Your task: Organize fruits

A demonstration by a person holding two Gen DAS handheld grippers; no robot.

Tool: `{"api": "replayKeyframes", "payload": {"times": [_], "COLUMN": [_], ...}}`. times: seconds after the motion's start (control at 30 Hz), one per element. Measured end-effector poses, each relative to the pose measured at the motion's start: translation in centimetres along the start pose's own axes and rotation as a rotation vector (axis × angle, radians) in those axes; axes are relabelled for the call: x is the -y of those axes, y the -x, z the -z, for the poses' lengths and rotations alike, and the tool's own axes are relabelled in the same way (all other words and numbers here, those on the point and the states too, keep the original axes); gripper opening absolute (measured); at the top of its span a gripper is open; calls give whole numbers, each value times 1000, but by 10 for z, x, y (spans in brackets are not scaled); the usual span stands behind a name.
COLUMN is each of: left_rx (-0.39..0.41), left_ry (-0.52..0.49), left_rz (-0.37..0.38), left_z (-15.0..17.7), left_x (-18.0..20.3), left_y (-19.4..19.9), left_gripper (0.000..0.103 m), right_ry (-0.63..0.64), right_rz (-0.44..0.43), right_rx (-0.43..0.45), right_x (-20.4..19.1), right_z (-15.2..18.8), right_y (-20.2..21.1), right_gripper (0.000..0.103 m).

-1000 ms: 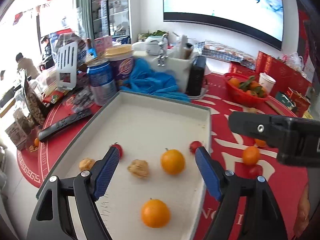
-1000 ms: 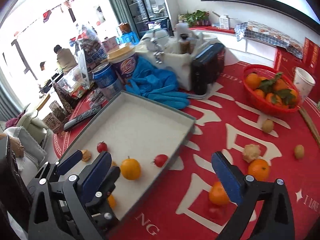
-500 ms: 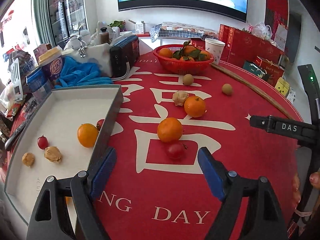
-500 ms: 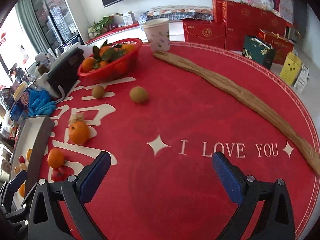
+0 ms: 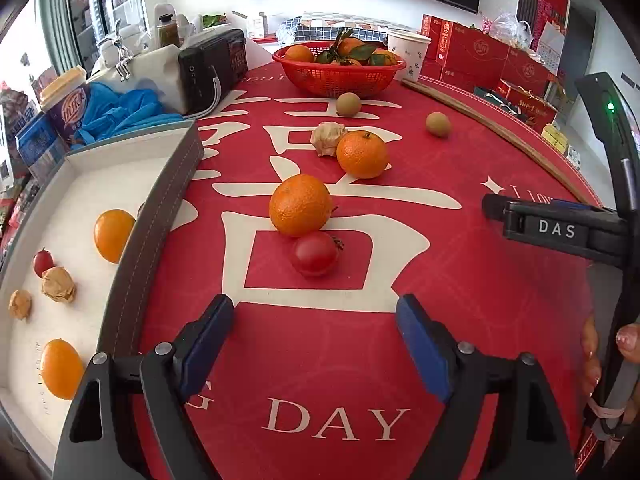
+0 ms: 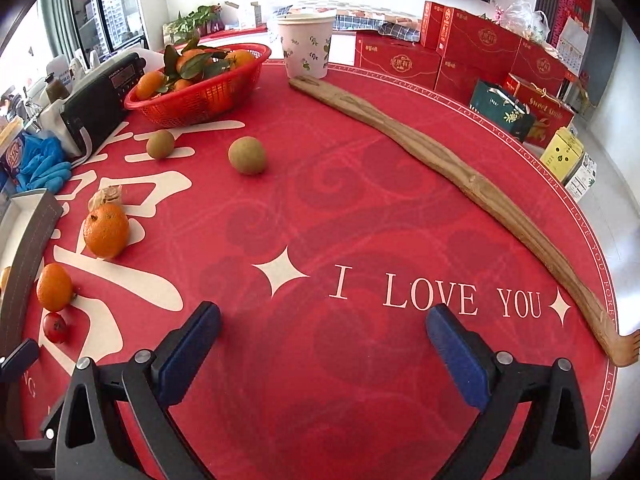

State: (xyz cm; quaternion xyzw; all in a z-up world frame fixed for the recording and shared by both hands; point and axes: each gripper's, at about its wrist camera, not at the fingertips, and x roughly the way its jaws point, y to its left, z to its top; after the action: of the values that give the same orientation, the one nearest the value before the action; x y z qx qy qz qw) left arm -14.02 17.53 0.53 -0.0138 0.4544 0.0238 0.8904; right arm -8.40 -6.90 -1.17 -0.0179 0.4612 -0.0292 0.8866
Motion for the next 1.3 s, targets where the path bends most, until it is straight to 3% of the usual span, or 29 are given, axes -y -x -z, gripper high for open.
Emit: {"api": "replayKeyframes", "payload": {"times": [0.07,0.17,1.3], "left_rx": [1,-3,-3], "left_ry": [-1,3,2], "left_rz": [2,-1,-1], "left_z": [1,3,2], "left_x": [0,-1,-1], "left_y": [0,-4,-3], "left_gripper": [89,103,103], "right_ry": [1,1,-1], "right_rz": [0,0,4], "right_rx": [6,7,11], "right_x": [-2,-2,-7], "right_z": [0,-1,0], "right_y": [-1,-2,1], "right_gripper": [103,103,103]}}
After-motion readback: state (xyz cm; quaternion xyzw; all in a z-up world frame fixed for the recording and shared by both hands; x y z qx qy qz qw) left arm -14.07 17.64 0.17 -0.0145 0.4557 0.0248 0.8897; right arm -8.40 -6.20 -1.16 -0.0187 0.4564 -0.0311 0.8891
